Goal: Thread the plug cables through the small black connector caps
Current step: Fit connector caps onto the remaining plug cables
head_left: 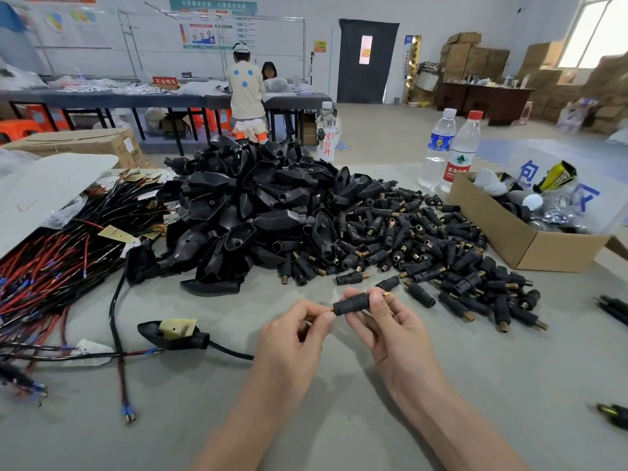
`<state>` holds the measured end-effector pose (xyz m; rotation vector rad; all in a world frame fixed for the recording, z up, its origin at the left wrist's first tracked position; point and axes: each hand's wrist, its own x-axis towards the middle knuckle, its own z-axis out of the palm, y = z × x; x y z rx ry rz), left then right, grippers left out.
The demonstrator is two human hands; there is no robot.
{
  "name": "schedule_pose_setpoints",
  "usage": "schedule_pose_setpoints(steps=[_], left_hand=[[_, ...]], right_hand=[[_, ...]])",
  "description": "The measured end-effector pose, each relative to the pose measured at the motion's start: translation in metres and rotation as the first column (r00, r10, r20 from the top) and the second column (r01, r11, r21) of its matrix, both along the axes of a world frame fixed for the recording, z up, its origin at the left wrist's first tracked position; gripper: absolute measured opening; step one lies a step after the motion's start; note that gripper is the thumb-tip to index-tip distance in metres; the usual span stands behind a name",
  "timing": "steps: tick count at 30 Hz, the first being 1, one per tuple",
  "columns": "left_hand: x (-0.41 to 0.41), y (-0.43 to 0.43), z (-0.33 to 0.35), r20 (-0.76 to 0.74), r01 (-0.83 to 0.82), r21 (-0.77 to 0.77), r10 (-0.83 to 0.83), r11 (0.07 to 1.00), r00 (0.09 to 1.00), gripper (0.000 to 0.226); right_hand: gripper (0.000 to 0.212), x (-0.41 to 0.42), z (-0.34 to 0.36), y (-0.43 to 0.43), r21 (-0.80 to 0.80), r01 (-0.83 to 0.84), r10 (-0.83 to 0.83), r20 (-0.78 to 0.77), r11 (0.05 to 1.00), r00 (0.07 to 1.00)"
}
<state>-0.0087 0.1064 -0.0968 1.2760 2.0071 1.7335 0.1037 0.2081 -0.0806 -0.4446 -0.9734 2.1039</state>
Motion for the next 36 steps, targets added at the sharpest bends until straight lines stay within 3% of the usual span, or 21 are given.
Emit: schedule_pose_setpoints(steps=[3,10,15,24,30,36], left_hand=[[0.000,0.000,0.004,0.127,0.026,-0.007,-0.024,1.000,0.992,0.021],[0.005,0.000,0.007,0.194,0.039,0.031,-0.044,0.999,0.980,0.021],[-0.001,-0.002,0.005,0.174,0.044,0.053,-0.052,0.998,0.983,0.008],[-0.002,0.000,0.006,0.145,0.083,0.049,-0.090,0.995,0.985,0.012],[-0.003,0.002,0.010,0.304,0.153,0.046,-0.160,0.987,0.939,0.021],[-0.009,0.000,0.011,0.225,0.192,0.014,-0.191,0.981,0.955,0.015]], right_hand=[[0.027,-0.001,0.002,-0.001,0.010,-0.007,0.007,-0.024,1.000,1.000],[0.020,-0.004,-0.003,-0.005,0.068,0.016,-0.013,-0.042,0.998,0.999],[0.030,-0.003,-0.002,0.002,0.053,0.039,-0.035,-0.066,0.998,0.997],[0.034,-0.004,-0.005,0.003,-0.004,0.045,-0.045,-0.054,0.999,0.998],[0.034,-0.004,-0.004,0.002,-0.037,0.032,-0.034,-0.074,0.999,0.997],[0.032,-0.005,-0.004,-0.001,-0.036,0.005,-0.007,-0.068,0.999,0.998]])
